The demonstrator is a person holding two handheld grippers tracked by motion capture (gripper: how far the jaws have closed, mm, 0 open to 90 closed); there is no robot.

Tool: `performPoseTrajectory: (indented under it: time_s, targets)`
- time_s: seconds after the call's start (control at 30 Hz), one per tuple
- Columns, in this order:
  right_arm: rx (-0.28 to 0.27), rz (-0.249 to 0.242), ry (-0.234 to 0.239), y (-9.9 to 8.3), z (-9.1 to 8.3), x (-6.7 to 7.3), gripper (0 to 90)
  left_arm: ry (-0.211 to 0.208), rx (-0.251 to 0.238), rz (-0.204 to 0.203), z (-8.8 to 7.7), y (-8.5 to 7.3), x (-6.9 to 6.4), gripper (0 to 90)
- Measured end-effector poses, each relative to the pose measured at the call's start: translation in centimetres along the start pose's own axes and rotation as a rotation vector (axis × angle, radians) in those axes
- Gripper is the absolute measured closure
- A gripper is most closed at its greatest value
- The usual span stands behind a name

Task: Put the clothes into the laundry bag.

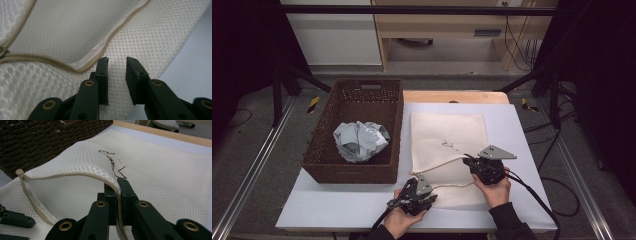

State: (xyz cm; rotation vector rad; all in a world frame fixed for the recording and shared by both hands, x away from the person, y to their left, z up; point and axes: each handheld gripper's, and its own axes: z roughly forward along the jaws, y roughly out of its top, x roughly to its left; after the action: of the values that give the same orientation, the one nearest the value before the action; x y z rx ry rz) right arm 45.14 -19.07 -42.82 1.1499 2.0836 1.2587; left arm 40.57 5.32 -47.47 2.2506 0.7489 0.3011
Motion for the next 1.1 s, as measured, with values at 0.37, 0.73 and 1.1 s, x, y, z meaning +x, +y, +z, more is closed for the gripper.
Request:
performPoseTrajectory:
  time_s: [0.37, 0.73, 1.1]
  targets:
    - [0.014, -0.011, -0.008, -0.2, 0.1, 0.2, 86.1, 0.006, -0.186, -0.017, -6.0, 2.2, 1.0, 51.4]
    - [0.027, -0.017, -0.010, -0.3, 0.1, 0.2, 85.9, 0.069, -0.287, -0.083, -11.5, 3.0, 5.2, 39.9]
    - [0.022, -0.025, -0.014, -0.3, 0.0, 0.3, 85.7, 0.139, -0.305, -0.141, -15.0, 3.0, 10.4, 33.6]
